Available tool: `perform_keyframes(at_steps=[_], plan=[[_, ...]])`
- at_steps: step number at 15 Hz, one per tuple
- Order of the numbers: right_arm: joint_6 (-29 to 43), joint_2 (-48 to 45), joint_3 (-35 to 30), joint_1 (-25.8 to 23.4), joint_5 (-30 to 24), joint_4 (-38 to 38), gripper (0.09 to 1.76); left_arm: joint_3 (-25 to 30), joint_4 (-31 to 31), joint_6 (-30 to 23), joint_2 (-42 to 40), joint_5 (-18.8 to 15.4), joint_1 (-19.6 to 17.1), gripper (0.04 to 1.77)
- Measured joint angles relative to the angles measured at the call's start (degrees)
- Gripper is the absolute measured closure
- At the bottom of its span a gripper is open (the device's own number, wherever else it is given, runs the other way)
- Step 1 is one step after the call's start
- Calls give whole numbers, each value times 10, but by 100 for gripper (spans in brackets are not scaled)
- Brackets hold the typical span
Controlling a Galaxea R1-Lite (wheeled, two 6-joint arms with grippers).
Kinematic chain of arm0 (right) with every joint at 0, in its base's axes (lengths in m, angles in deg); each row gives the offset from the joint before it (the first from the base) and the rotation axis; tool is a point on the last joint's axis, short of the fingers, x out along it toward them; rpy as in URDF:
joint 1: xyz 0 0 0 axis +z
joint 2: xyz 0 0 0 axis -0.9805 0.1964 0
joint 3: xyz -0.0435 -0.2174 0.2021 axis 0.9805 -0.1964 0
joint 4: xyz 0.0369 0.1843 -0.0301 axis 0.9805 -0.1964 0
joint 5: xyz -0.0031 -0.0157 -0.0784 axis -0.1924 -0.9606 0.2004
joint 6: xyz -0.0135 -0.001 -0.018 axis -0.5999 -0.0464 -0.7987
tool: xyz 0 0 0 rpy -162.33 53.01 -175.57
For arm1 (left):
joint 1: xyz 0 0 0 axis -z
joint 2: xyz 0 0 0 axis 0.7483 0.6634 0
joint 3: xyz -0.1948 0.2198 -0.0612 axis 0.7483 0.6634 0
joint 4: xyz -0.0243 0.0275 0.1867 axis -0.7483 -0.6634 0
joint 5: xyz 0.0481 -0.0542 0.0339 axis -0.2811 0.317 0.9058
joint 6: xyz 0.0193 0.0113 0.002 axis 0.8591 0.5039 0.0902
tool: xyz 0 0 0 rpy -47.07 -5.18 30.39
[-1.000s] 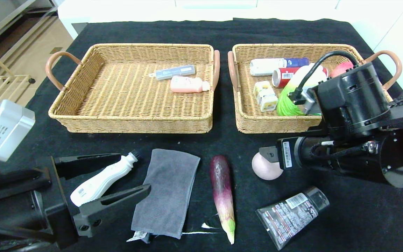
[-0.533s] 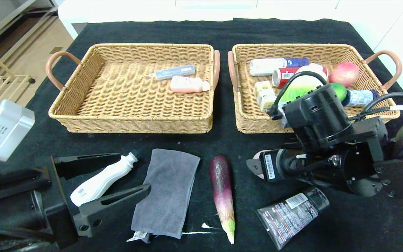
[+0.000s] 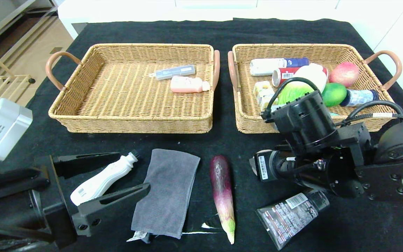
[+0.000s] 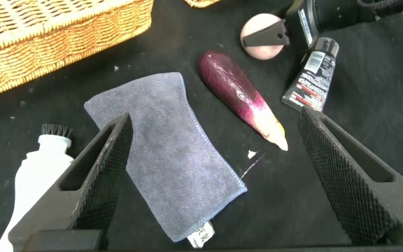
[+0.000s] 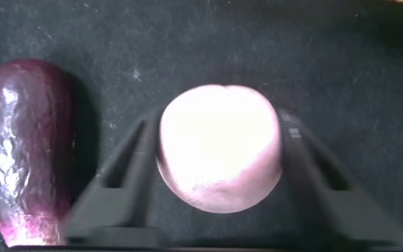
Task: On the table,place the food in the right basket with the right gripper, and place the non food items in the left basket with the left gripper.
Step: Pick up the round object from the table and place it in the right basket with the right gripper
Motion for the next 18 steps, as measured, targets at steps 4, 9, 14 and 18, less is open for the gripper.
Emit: perform_keyframes(at_steps=[4,9,14,18], plan=[[0,4,-4,0,0,0,128,1,-1,4,0,0,0,9],[0,6,-10,0,0,1,169,1,-1,6,0,0,0,9],[-1,6,-10,0,0,1,169,1,-3,9,0,0,0,9],[-1,6,-10,0,0,1,169,2,-2,11,0,0,0,9]])
